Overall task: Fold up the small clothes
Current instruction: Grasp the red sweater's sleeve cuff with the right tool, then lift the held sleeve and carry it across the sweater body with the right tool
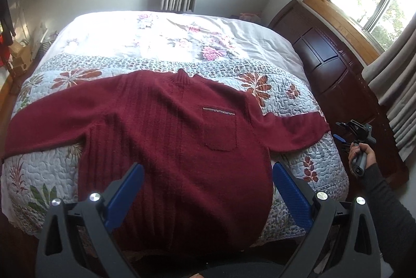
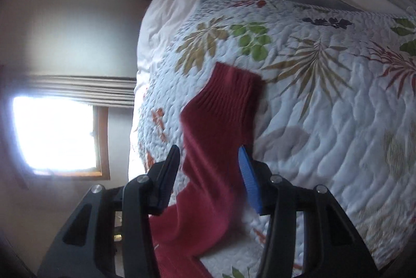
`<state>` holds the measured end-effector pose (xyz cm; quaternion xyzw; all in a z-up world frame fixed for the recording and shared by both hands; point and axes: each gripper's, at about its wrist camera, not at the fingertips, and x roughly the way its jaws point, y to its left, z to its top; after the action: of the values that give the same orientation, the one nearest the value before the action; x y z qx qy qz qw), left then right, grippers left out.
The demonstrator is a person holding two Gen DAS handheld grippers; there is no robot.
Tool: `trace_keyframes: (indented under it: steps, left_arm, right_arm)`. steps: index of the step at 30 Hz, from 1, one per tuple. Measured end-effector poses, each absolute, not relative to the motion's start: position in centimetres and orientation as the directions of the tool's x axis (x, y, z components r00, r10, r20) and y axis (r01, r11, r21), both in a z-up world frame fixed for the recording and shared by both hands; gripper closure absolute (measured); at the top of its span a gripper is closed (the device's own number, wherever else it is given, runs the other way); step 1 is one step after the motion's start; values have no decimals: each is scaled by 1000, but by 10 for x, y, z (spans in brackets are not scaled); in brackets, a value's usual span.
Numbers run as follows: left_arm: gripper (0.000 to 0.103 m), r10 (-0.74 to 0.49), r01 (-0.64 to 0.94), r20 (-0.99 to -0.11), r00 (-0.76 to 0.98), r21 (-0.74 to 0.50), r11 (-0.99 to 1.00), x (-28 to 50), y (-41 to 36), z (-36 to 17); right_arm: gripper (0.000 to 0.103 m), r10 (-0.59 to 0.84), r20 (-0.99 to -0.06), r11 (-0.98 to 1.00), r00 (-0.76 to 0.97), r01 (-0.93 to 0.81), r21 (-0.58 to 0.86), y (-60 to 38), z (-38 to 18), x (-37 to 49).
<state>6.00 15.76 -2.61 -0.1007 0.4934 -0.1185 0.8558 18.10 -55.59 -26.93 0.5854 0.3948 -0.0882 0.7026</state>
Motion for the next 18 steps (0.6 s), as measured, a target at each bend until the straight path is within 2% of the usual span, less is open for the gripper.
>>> trace_keyframes:
  steps: [5, 10, 11, 12, 13, 18]
  left_arm:
    - [4, -262, 48, -838, 479, -273, 961, 59, 138, -24]
    - [4, -254, 26, -848, 465, -274, 961, 61, 124, -25]
    - [4, -258, 26, -848, 463, -279, 960, 62, 121, -24]
    - [4, -262, 25, -849, 460, -282, 959, 64, 118, -25]
    - [4, -263, 26, -850, 456, -283, 959, 66, 114, -25]
    - [4, -267, 42, -850, 453, -279, 959, 75, 99, -25]
  right_arm:
    - [55, 369, -667, 275, 647, 610, 743, -584, -313, 209]
    - [55, 387, -656, 281, 648, 594, 753, -587, -327, 228]
    - [61, 395, -652, 294, 647, 584, 757, -587, -327, 230]
    - [82, 408, -644, 301, 647, 571, 764, -586, -326, 233]
    - [88, 428, -630, 300, 648, 556, 775, -586, -325, 237]
    - [91, 408, -596, 362, 692, 477, 801, -596, -284, 234]
